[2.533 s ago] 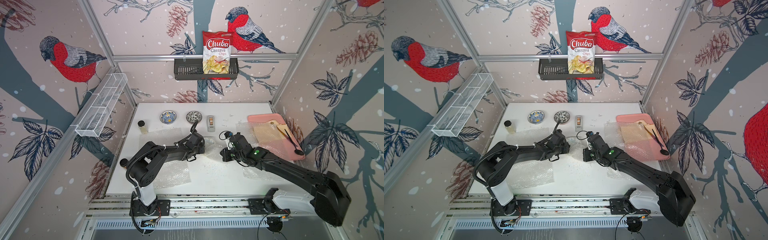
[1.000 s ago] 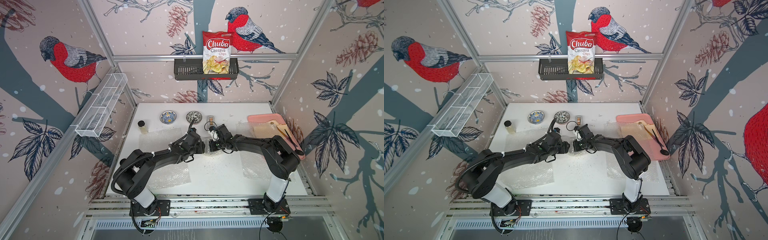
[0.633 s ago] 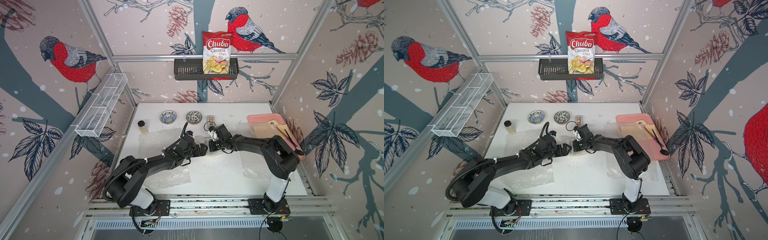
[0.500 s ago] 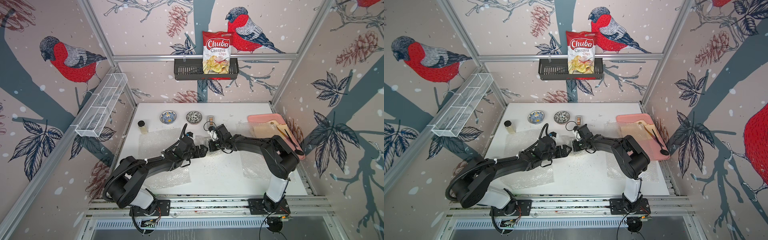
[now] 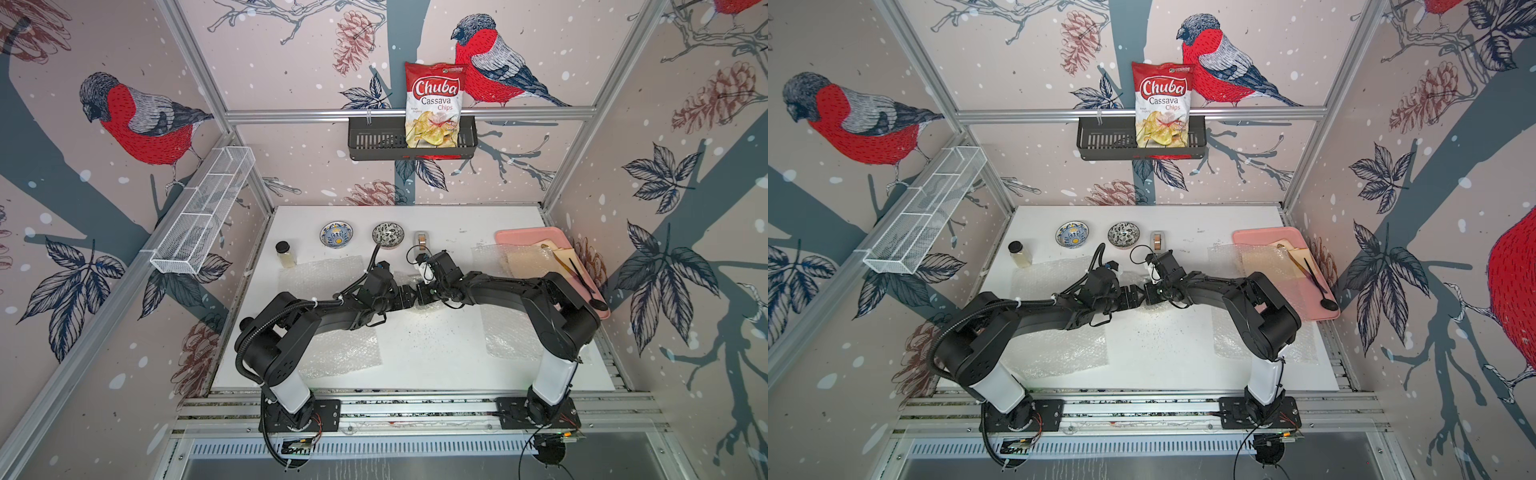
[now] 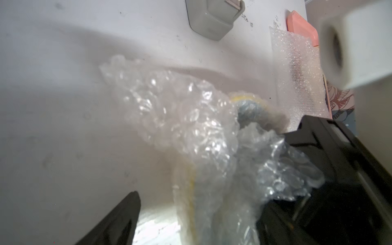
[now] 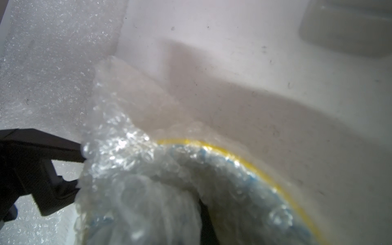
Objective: Wrap bowls in bubble wrap
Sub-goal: Wrap the bowl in bubble wrap.
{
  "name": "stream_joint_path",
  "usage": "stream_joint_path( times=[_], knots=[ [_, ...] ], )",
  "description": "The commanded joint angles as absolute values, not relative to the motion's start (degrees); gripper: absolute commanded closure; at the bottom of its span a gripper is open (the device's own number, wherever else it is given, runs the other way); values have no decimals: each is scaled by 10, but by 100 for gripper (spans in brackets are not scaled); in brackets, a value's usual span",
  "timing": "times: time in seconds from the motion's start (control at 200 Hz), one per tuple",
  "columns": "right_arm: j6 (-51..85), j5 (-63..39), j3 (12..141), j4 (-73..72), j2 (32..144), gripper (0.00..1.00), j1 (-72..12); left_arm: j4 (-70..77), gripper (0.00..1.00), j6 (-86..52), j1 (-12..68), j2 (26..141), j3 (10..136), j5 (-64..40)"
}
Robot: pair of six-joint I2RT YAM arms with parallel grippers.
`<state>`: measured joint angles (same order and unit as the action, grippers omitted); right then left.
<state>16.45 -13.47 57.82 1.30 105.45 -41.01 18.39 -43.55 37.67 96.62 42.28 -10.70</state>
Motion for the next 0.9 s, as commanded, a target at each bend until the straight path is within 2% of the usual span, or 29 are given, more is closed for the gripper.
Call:
stream_joint_path(
  times=[0.0, 0.18, 0.26, 0.72, 0.895],
  knots=[
    [163, -148, 569, 67, 1054, 95, -414, 193, 20, -434, 374, 986, 432, -81],
    [164, -172, 554, 65, 1032, 92, -407, 193, 32, -425, 372, 1009, 438, -75],
    [164, -185, 546, 67, 1016, 86, -399, 191, 39, -419, 372, 1012, 439, -74],
    [144, -250, 555, 104, 911, 41, -313, 156, 38, -382, 373, 1018, 459, -66],
    [120, -234, 605, 113, 954, 34, -289, 151, 38, -377, 374, 1017, 463, -68]
  ],
)
